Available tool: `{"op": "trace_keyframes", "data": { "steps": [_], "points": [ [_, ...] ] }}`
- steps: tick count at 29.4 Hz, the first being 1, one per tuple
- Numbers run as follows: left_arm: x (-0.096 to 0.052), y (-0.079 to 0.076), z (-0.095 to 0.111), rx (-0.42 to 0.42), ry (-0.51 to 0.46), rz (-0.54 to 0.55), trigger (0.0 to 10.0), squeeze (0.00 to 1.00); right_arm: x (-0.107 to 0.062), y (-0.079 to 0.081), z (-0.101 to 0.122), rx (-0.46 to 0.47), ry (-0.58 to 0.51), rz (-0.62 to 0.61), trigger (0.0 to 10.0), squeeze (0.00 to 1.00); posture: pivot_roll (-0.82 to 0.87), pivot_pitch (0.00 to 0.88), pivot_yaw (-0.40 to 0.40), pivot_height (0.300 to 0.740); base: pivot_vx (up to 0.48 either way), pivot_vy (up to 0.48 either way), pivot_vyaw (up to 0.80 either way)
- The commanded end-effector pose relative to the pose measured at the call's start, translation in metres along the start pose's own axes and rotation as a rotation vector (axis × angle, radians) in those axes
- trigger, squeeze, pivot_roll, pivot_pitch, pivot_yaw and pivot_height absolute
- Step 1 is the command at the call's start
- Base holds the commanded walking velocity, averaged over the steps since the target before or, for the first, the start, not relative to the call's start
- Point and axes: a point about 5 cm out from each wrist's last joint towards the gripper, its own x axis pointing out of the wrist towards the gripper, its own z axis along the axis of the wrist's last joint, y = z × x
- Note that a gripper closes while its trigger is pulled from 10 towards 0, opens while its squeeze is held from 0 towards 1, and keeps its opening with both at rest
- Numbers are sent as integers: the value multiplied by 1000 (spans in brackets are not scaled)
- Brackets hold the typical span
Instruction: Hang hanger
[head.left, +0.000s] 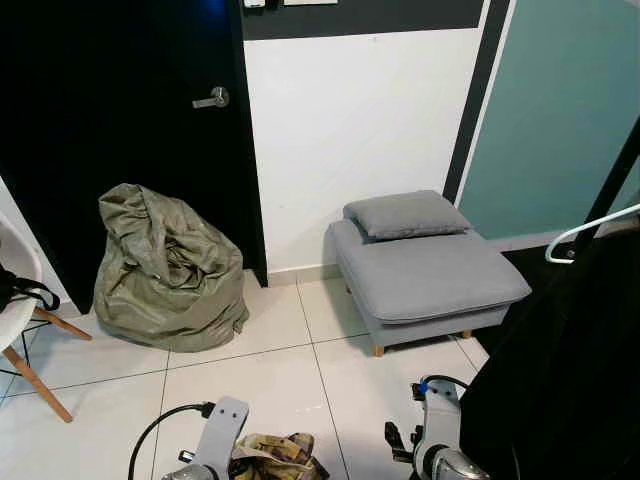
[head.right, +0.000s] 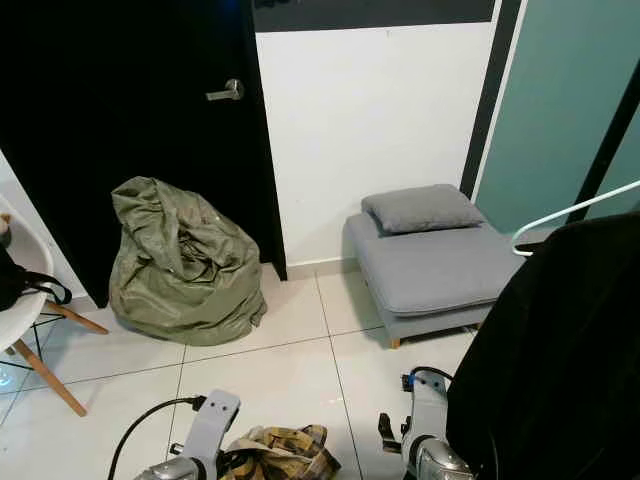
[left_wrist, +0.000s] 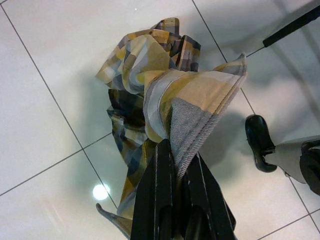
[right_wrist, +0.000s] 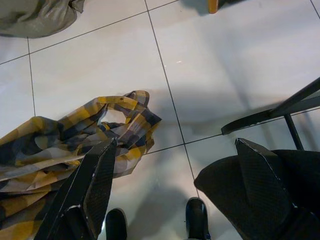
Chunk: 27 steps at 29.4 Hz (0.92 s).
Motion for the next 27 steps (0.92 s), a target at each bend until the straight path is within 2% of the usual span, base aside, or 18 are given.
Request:
{"op": "trace_keyframes", "data": {
  "steps": [1, 6, 13, 16, 20, 27],
  "points": [
    [0, 0, 0, 3, 3, -1, 10000, 0, 0, 0, -2, 0, 14, 1, 10000, 0, 51, 80, 51, 740, 0, 0, 0],
    [0, 3, -1, -35, 7, 13, 10000, 0, 0, 2, -2, 2, 16, -3, 10000, 0, 52, 80, 68, 740, 0, 0, 0],
    [0, 4, 1, -31, 5, 11, 10000, 0, 1, 2, -2, 0, 26, -7, 10000, 0, 53, 83, 66, 740, 0, 0, 0],
    [0, 4, 1, -19, 3, 13, 10000, 0, 1, 2, 0, 30, 12, -10, 10000, 0, 53, 85, 66, 740, 0, 0, 0],
    [0, 5, 1, -51, 1, 19, 10000, 0, 1, 2, -1, 4, 23, -7, 10000, 0, 54, 86, 62, 740, 0, 0, 0],
    [0, 5, 1, -42, 0, 17, 10000, 0, 1, 2, 0, 12, 20, -10, 10000, 0, 45, 82, 65, 740, 0, 0, 0]
  ]
}}
